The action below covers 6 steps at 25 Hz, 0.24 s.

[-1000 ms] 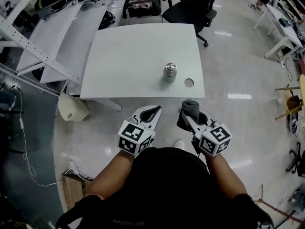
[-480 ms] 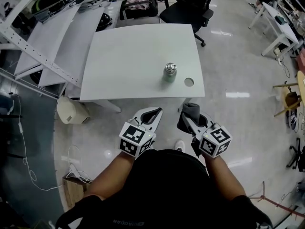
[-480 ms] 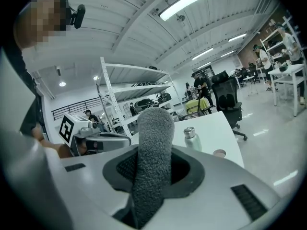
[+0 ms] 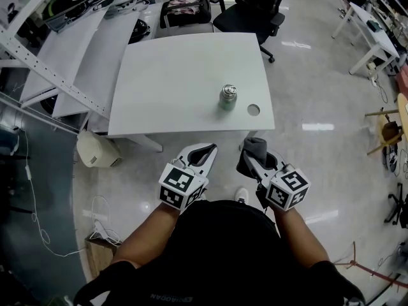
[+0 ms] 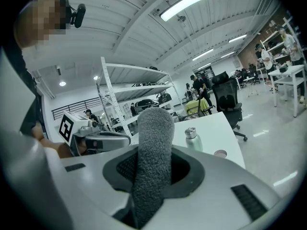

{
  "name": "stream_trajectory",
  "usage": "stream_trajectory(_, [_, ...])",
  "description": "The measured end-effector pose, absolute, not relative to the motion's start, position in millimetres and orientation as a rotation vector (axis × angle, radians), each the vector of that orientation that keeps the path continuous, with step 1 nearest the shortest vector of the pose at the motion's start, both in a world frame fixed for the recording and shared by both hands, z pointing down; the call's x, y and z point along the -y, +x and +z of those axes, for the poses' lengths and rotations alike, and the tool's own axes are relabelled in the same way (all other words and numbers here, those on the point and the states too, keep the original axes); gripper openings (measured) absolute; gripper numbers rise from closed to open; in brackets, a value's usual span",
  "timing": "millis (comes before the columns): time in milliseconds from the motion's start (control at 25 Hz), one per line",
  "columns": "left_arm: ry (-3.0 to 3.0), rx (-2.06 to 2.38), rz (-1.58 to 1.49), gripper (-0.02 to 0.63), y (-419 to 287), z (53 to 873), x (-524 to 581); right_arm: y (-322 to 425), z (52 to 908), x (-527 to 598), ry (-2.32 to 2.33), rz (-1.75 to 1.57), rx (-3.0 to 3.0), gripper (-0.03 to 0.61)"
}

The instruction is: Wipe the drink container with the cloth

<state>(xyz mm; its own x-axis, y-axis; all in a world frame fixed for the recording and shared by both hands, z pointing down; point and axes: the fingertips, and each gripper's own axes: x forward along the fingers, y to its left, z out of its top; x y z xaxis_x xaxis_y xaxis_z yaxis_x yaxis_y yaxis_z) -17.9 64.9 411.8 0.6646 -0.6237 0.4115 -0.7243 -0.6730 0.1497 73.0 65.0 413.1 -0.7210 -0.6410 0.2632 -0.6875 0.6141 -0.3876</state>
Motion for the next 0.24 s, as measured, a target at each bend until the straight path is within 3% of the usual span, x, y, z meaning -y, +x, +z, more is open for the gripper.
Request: stream_trajectory(240, [2.585,1.075,0.475,0.017,-17.7,411.4,-67.5,72.9,413.0,-68.2,1.128,0.712,2.734,0.110])
